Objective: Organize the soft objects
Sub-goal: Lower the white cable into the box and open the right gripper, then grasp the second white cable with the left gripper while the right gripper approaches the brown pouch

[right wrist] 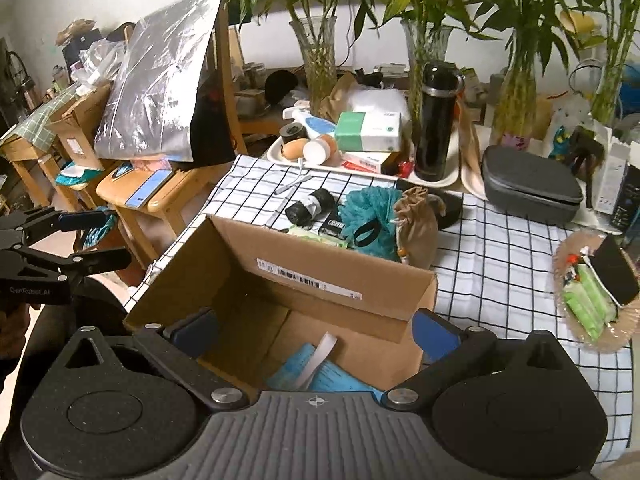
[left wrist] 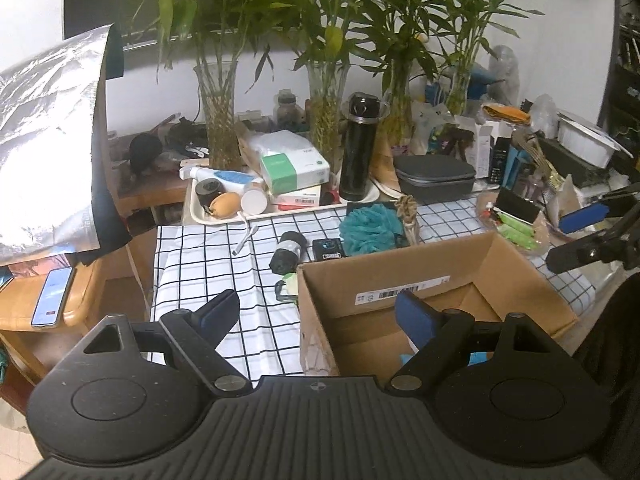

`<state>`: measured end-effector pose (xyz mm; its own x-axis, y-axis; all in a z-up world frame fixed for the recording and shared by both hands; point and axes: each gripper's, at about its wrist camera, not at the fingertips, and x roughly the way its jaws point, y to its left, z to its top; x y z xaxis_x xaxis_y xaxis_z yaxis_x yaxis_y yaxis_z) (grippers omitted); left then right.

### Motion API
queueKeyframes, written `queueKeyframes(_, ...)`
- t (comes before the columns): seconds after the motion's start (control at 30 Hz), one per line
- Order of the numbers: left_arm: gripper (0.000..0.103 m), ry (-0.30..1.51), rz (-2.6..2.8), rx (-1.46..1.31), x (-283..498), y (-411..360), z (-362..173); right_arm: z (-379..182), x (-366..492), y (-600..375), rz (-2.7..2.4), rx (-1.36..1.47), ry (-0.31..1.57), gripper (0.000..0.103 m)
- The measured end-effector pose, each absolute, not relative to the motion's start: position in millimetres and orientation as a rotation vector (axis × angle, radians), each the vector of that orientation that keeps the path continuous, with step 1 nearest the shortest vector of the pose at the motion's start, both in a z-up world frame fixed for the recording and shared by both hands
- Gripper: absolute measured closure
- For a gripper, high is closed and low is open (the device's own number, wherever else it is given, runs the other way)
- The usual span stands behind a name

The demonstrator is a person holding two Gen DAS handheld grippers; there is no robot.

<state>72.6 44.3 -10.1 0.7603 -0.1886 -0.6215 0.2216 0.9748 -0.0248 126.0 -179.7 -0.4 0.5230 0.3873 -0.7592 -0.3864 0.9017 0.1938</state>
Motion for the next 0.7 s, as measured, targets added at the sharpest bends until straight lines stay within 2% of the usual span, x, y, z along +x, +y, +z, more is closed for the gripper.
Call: queueKeyframes(0.7, 0.017, 0.658, -0.205, 0.098, 77, 52, -12, 2, 143, -189, 0.437, 0.056, 0.888, 0.0)
